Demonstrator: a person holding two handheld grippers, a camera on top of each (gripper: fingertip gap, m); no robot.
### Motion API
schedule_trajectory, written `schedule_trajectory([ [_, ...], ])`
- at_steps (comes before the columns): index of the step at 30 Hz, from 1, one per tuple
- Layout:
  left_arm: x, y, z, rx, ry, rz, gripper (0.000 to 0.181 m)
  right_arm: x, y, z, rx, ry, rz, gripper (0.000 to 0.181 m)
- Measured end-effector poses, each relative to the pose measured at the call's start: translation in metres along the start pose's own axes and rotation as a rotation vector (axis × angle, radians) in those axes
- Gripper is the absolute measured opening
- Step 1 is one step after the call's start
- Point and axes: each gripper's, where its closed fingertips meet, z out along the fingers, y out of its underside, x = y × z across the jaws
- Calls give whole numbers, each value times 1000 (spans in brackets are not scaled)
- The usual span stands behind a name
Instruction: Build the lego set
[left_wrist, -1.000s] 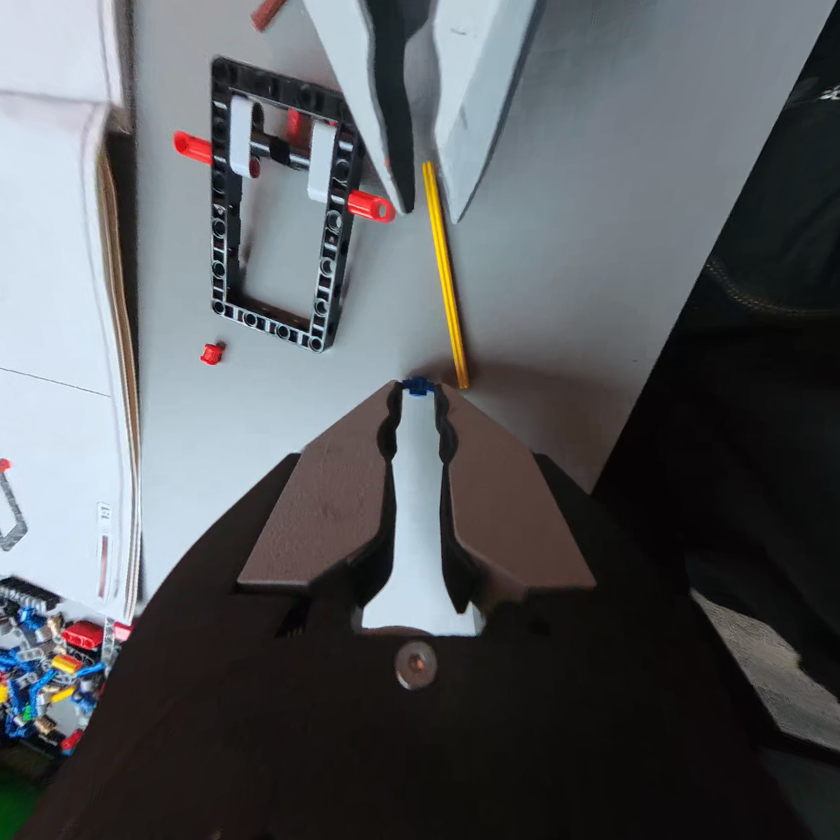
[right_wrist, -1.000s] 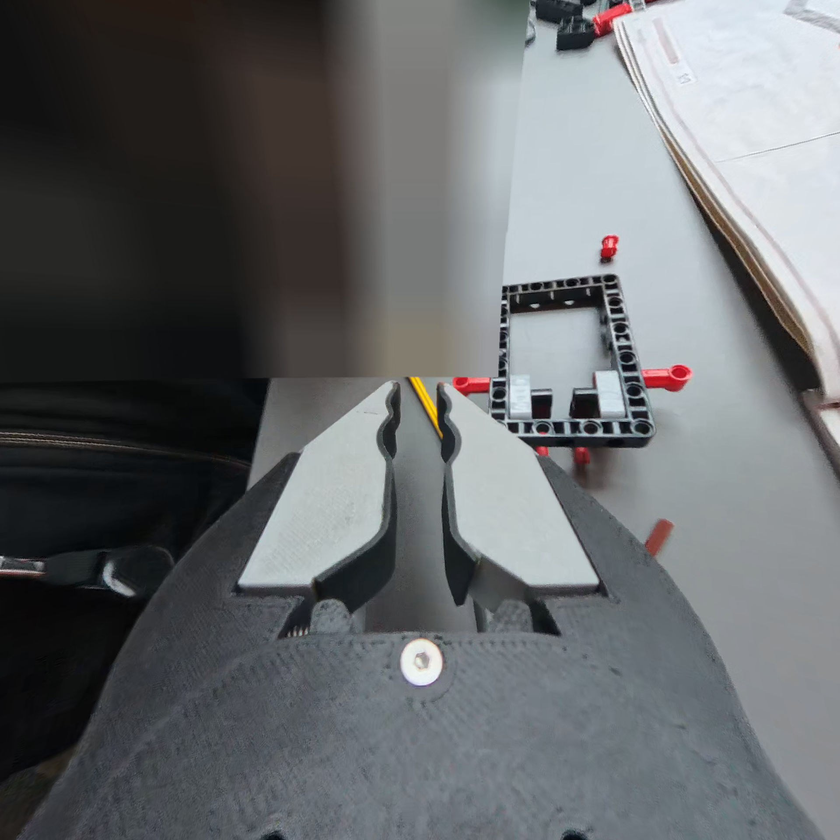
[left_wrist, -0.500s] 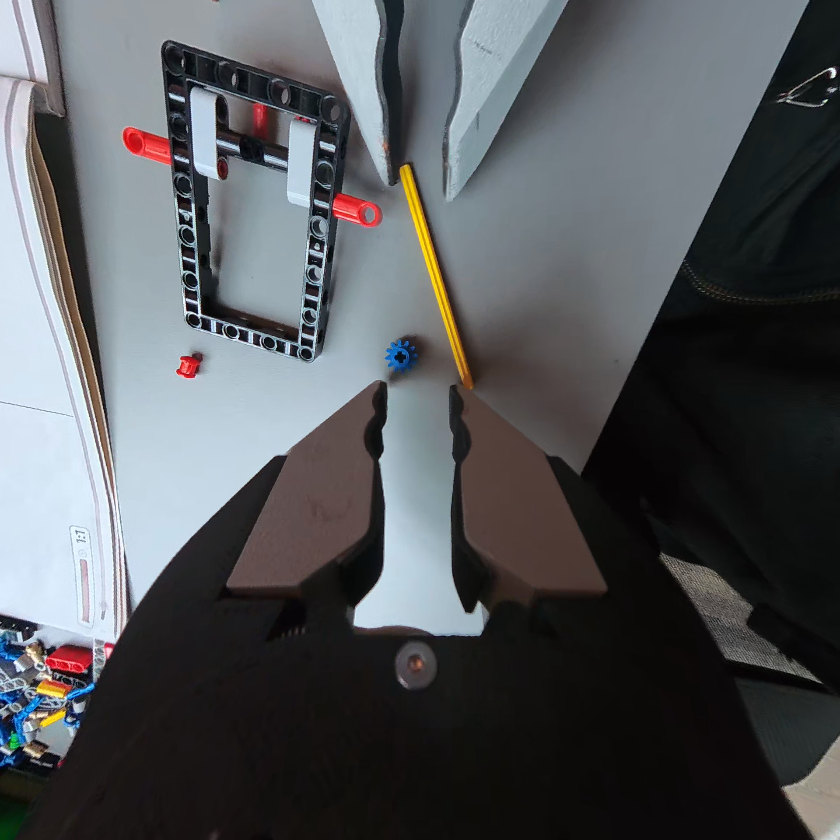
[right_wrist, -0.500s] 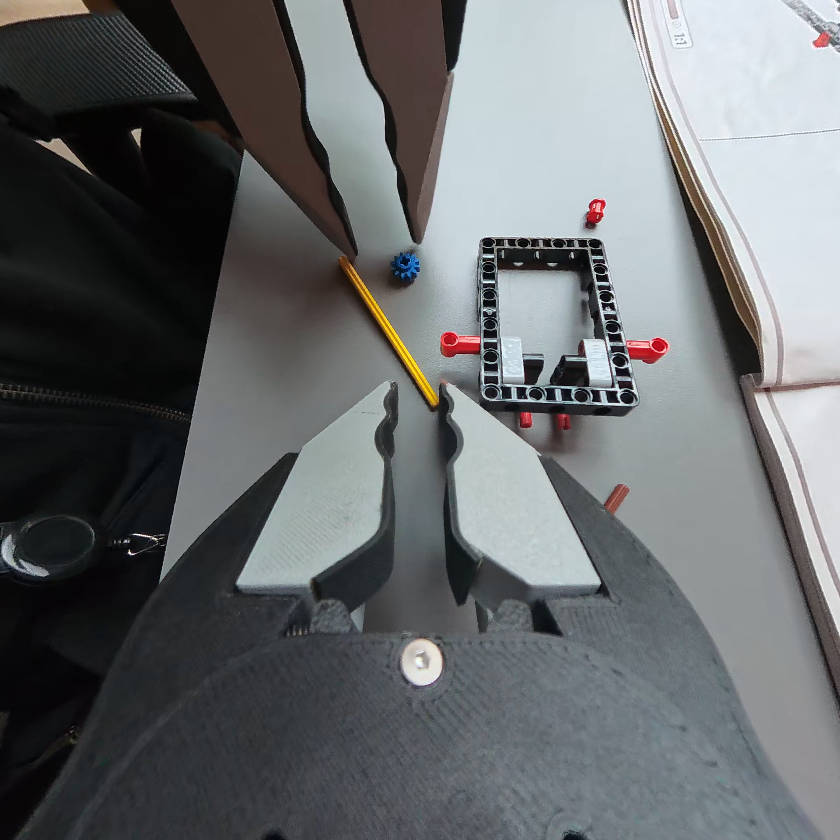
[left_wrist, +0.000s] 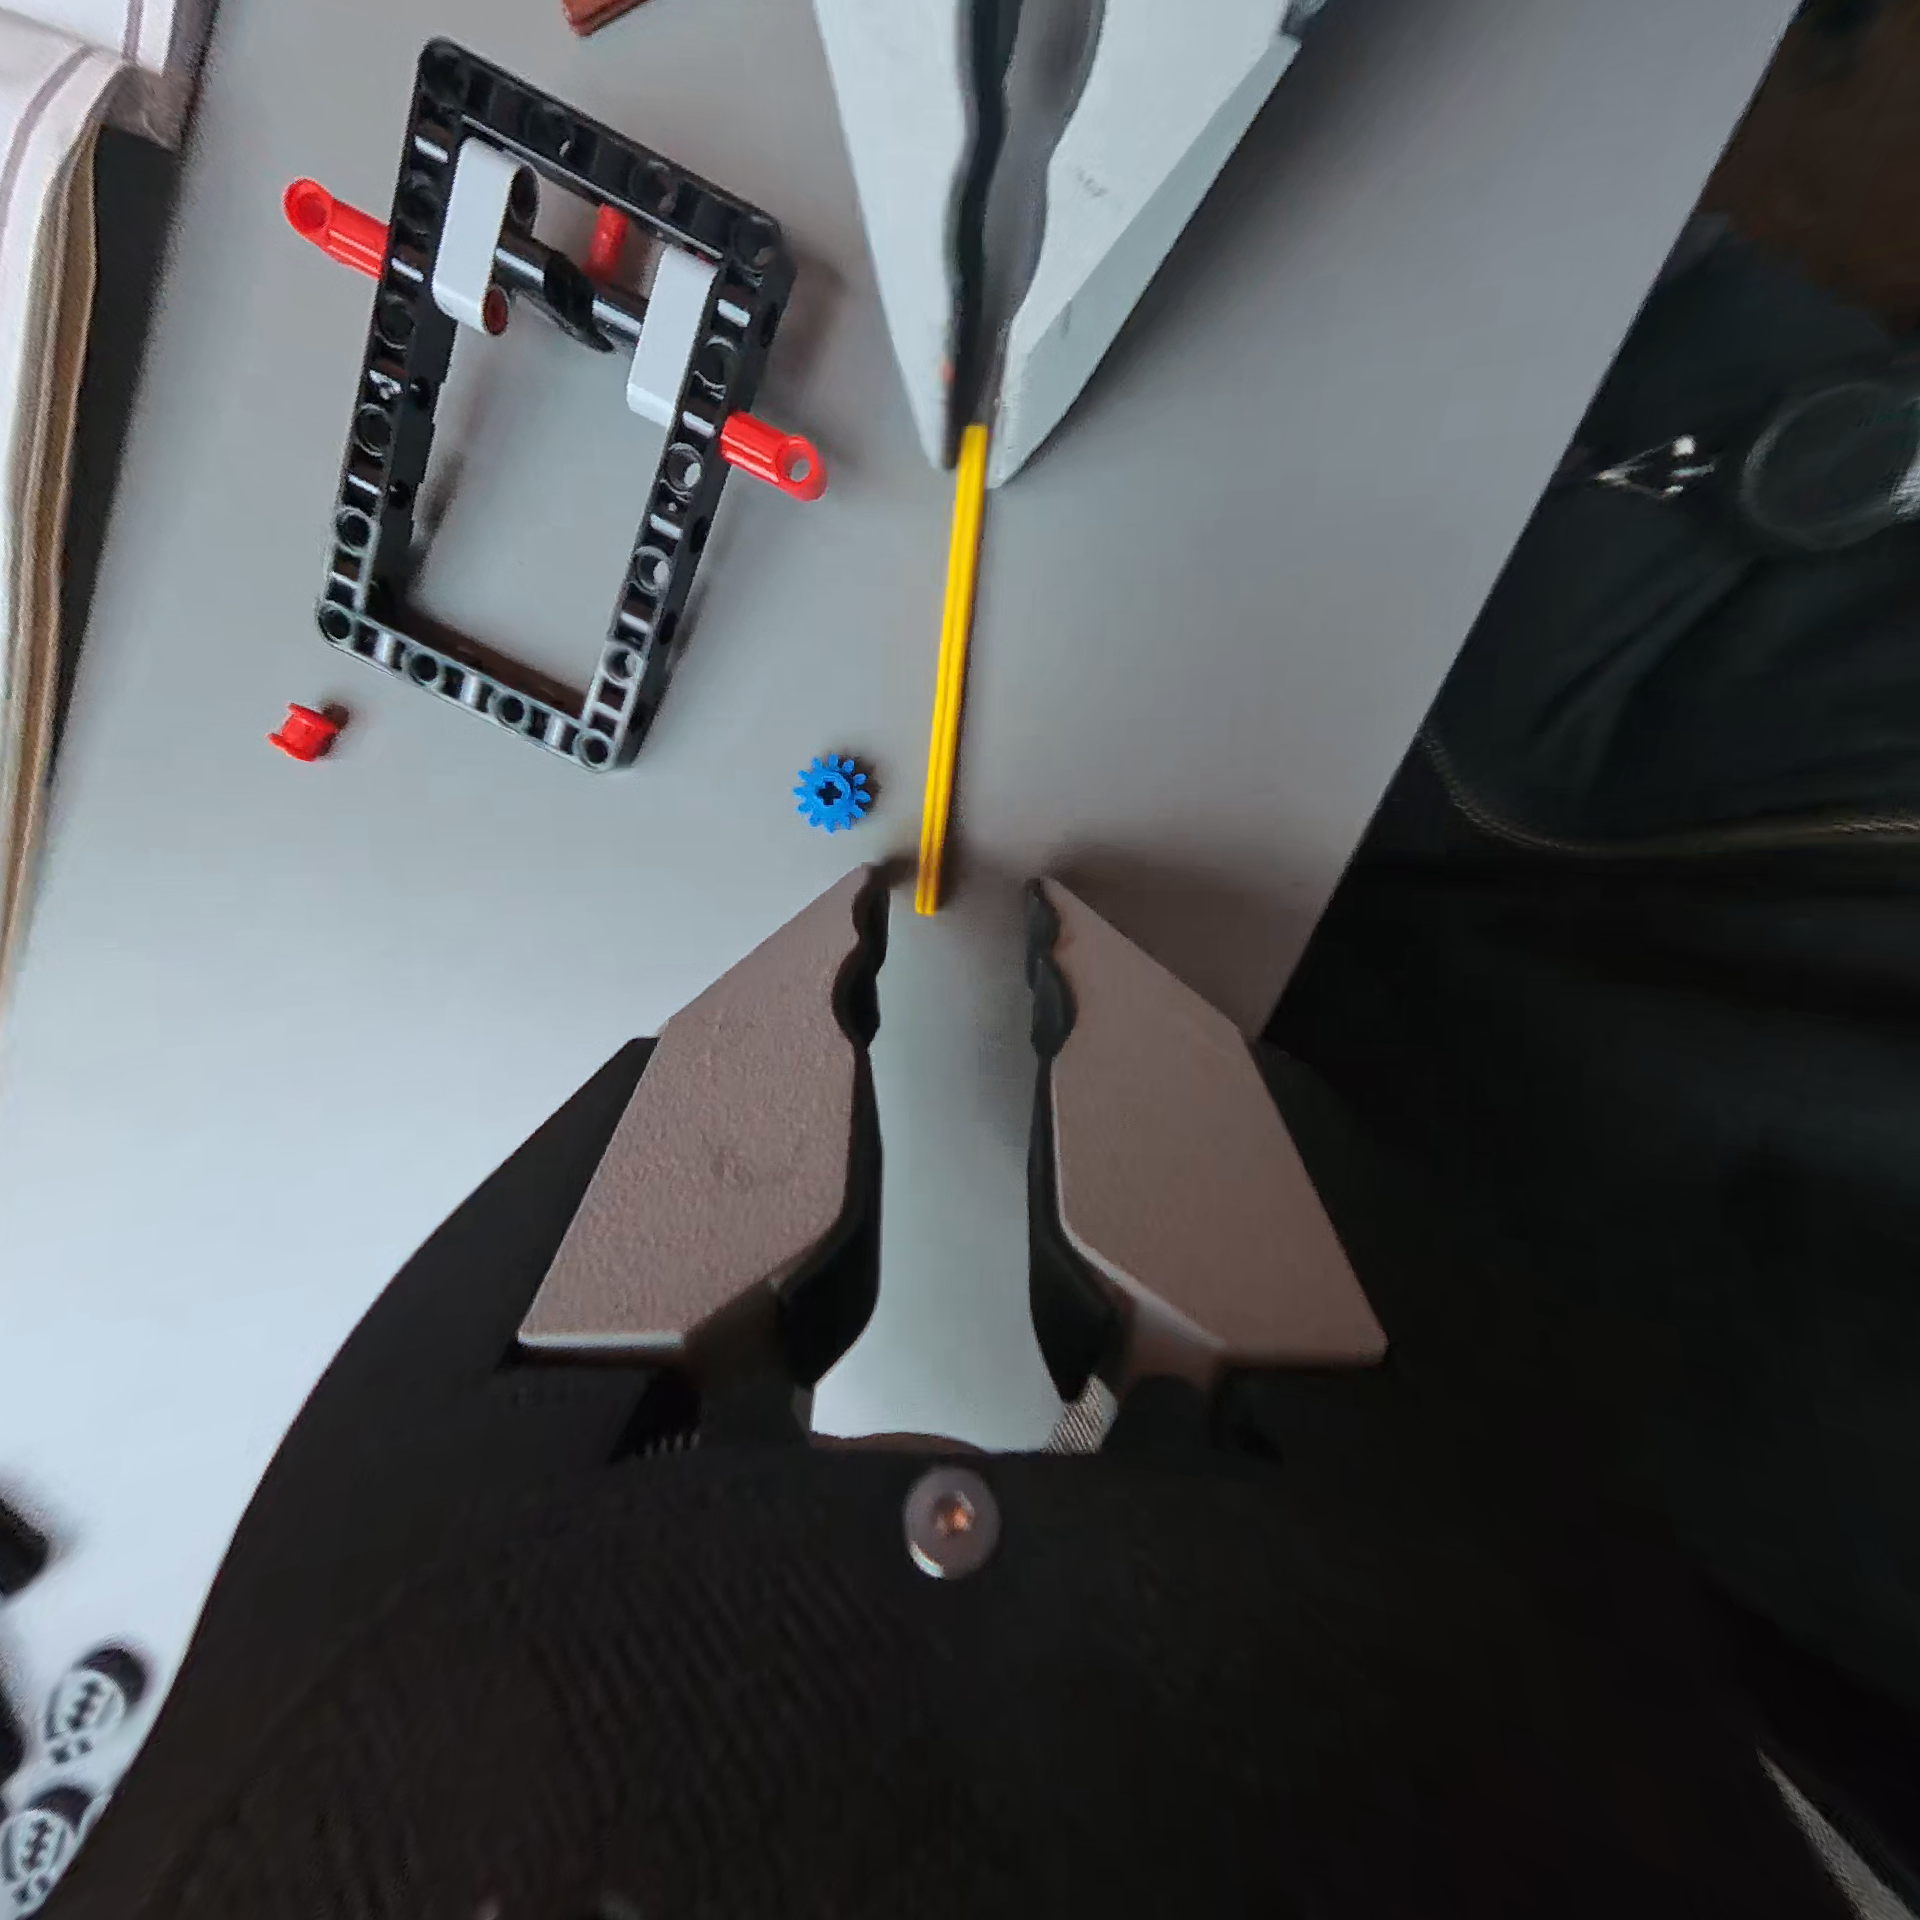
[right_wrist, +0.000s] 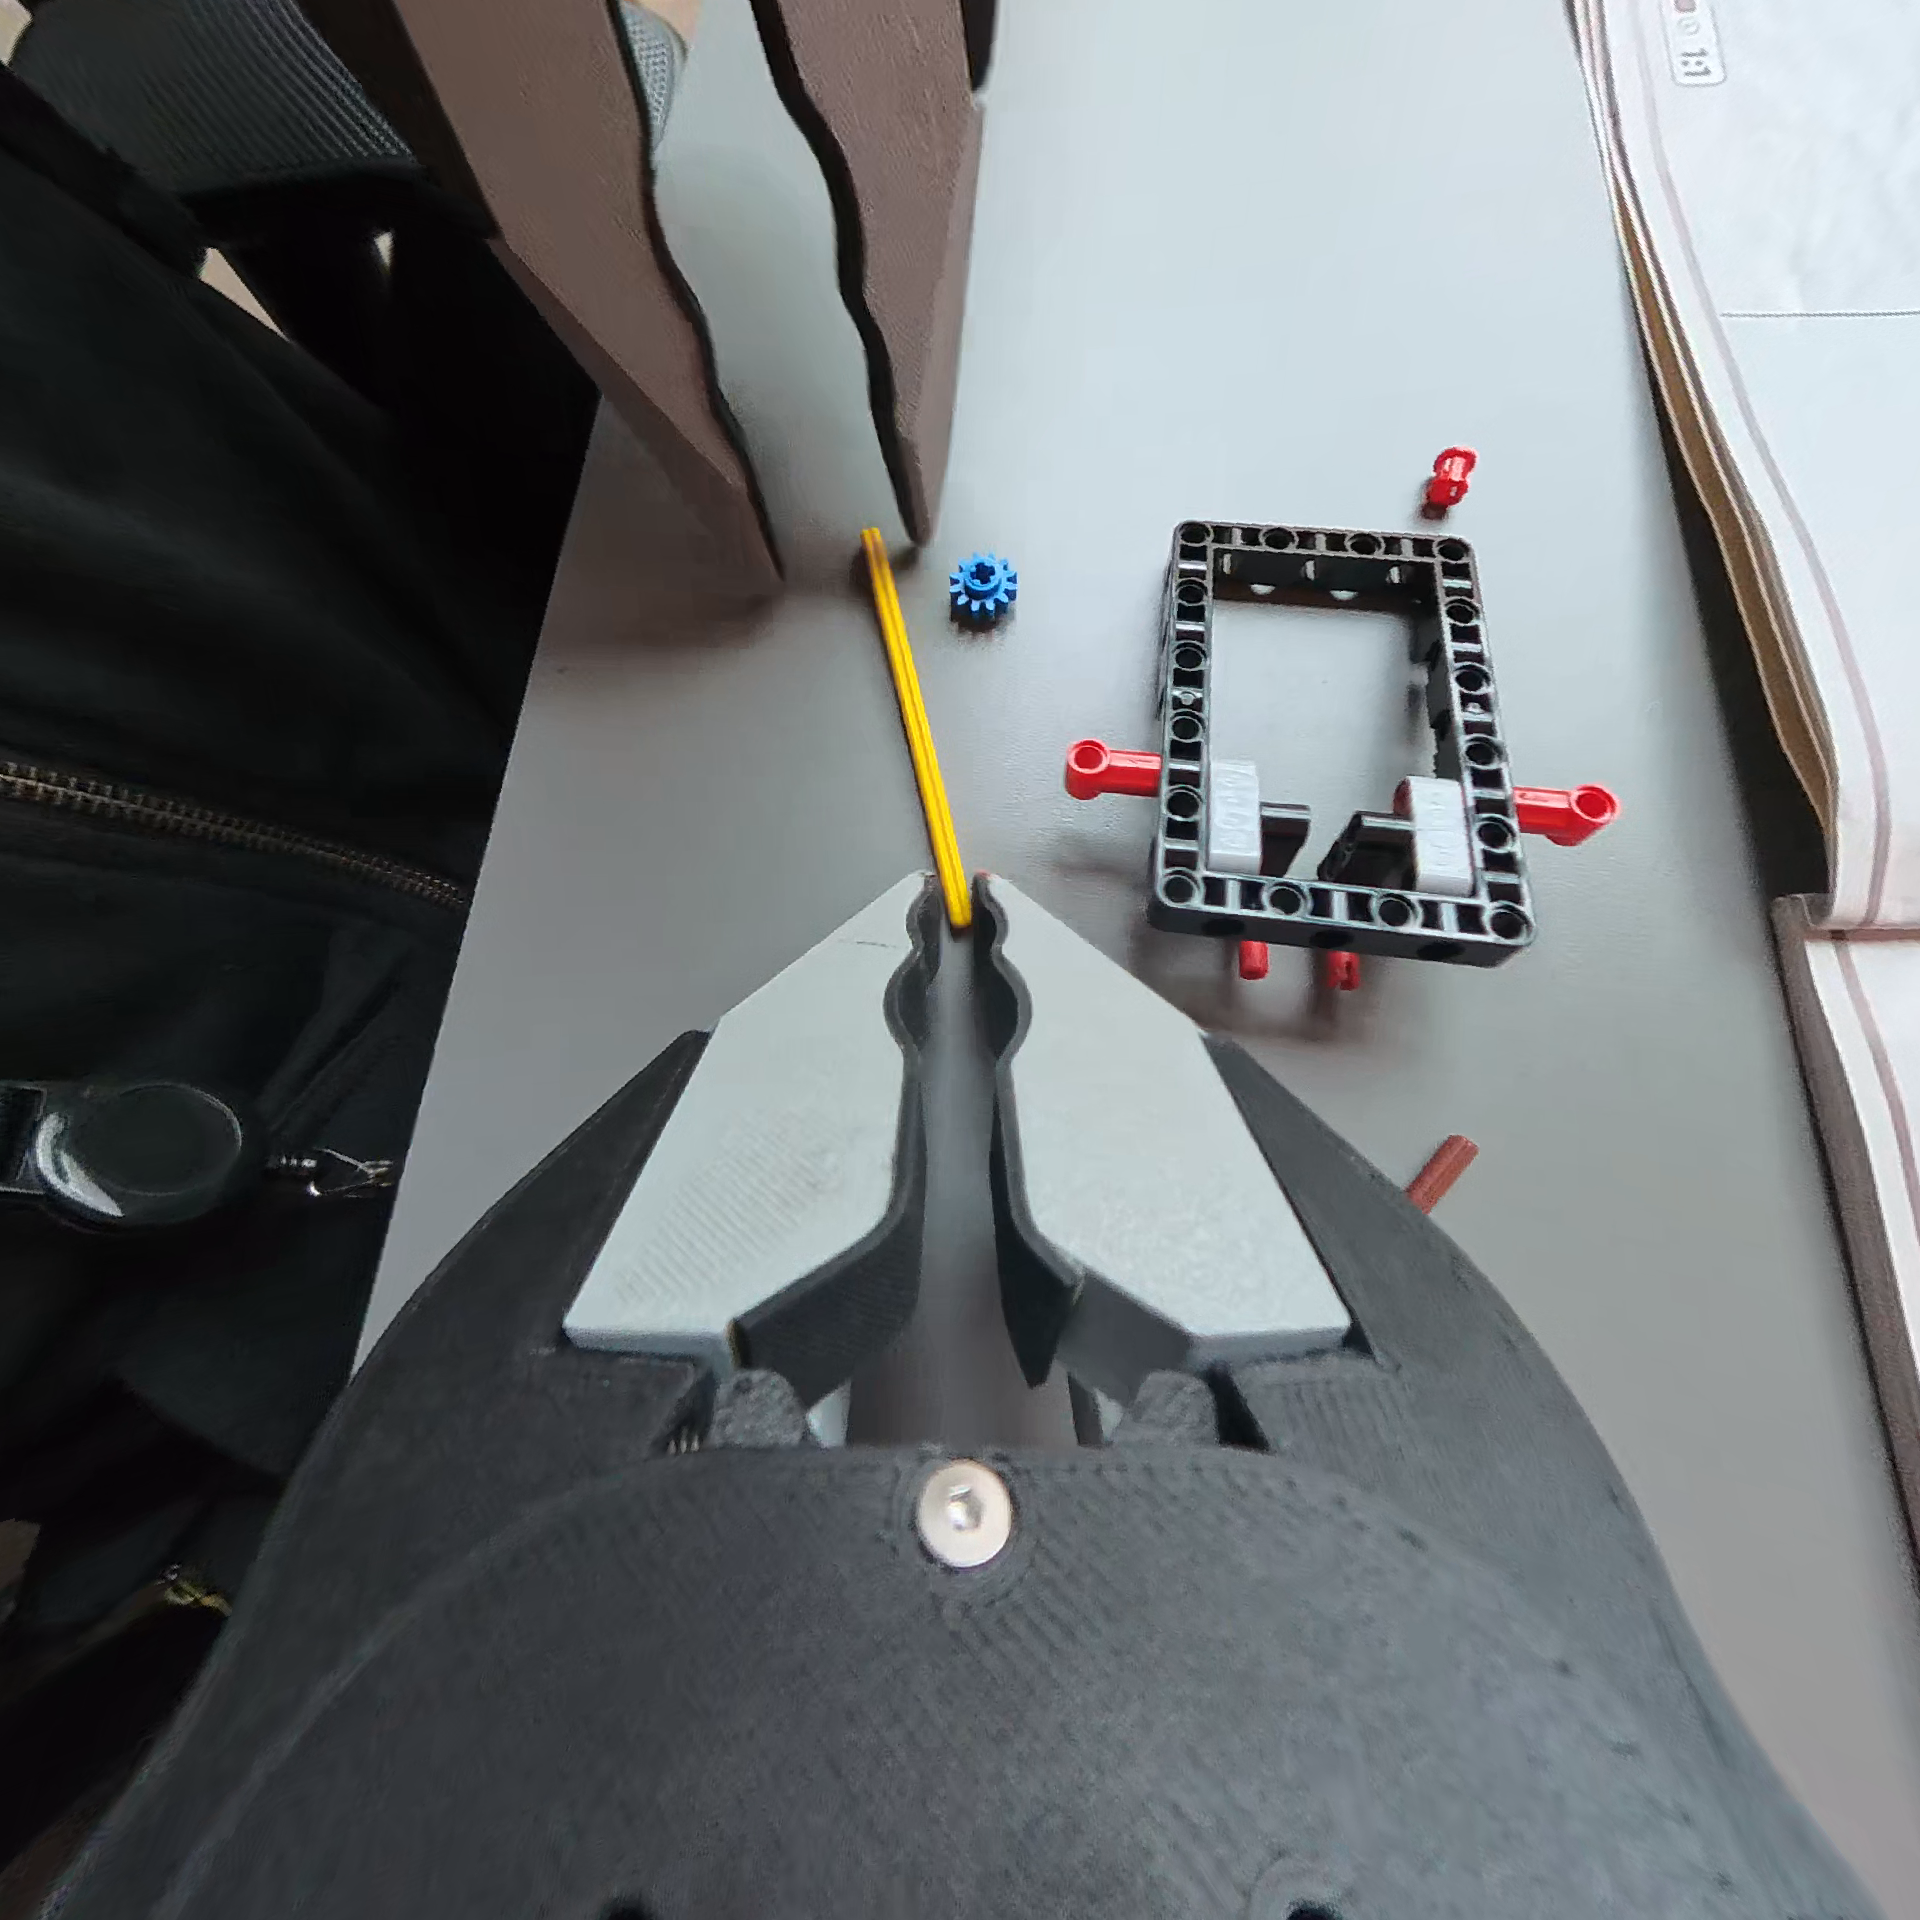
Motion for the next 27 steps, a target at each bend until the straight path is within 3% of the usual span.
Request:
schedule_trajectory([
  [3, -4, -5, 2, 10, -30, 27, 20, -6, 0, 1, 8, -23, -1, 0],
  [6, -2, -8, 4, 22, -17, 57, 3, -15, 0, 1, 9, -74, 11, 0],
  [15, -1, -8, 4, 90, -33, 111, 2, -18, 0, -1, 26, -120, 59, 0],
  [19, -3, -5, 1, 128, -58, 123, 2, -17, -2, -3, 52, -132, 77, 17],
  [27, 2, -9, -11, 238, -53, 118, 2, -21, -19, -2, 117, -95, 18, 14],
])
